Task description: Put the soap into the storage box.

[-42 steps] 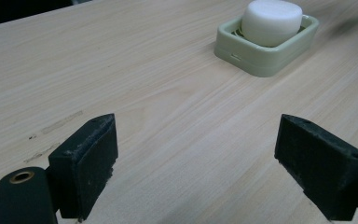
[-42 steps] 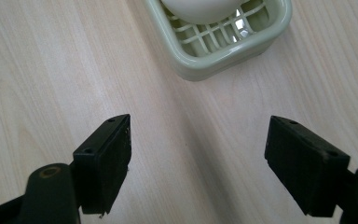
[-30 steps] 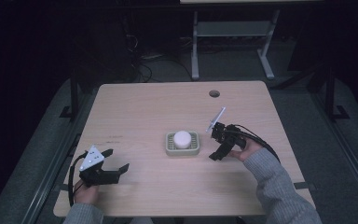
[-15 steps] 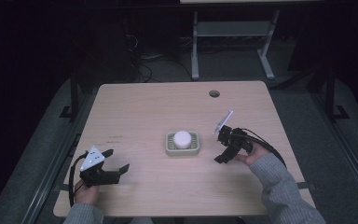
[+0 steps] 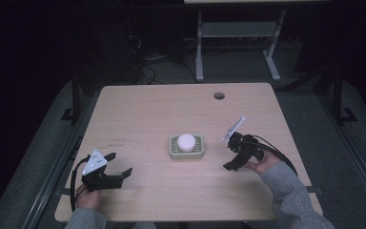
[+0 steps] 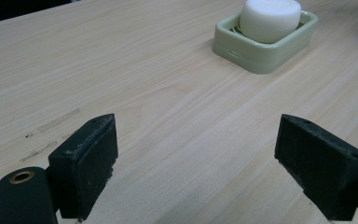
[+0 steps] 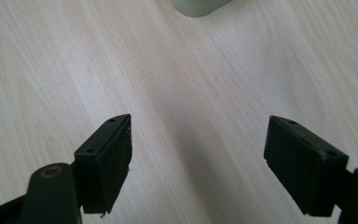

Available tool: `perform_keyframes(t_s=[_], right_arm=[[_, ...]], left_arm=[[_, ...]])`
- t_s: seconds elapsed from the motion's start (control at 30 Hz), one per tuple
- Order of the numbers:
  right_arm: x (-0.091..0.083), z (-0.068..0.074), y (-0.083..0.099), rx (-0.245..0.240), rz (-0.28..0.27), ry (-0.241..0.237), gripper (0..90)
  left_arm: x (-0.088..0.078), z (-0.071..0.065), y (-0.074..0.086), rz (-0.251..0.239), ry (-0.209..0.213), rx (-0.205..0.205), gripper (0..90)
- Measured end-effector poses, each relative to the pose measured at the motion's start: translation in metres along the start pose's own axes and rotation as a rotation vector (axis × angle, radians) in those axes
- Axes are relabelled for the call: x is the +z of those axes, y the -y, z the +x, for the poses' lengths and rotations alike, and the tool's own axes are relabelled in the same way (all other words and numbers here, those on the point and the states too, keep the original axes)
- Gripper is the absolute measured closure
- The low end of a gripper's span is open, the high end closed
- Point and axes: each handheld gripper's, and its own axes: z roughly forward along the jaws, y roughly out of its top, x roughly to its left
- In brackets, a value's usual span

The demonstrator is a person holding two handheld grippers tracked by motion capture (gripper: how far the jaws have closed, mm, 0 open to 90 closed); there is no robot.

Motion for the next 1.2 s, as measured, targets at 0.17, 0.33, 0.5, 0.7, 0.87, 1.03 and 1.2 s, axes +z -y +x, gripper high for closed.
perform_keyframes(t_s=[0.17,0.33,0.5,0.7,0.87,1.03,1.2], right_arm=[[-0.002,0.003,0.005,0.007,-0.007,0.001,22.8],[-0.002,0.004,0.013,0.01,-0.002,0.01,22.8],[-0.003,0.008,0.02,0.013,-0.01,0.014,22.9],[-0.002,0.011,0.032,0.024,-0.025,0.018,22.8],[0.0,0.016,0.039,0.036,-0.034,0.018,22.8],[0.001,0.024,0.047,0.04,-0.063,0.032,22.7],[0.006,0.031,0.06,0.066,-0.086,0.053,21.8]], left_arm=[[0.0,0.0,0.0,0.001,0.0,-0.001,12.8],[0.0,-0.001,0.0,0.001,-0.001,-0.002,12.8],[0.001,-0.001,0.0,0.003,0.002,-0.004,12.8],[0.001,-0.002,0.0,0.008,0.003,0.0,12.8],[0.001,-0.002,0.0,0.007,0.004,0.005,12.8],[0.002,-0.002,0.0,0.013,0.006,0.003,12.8],[0.002,-0.002,0.0,0.013,0.008,0.012,12.8]])
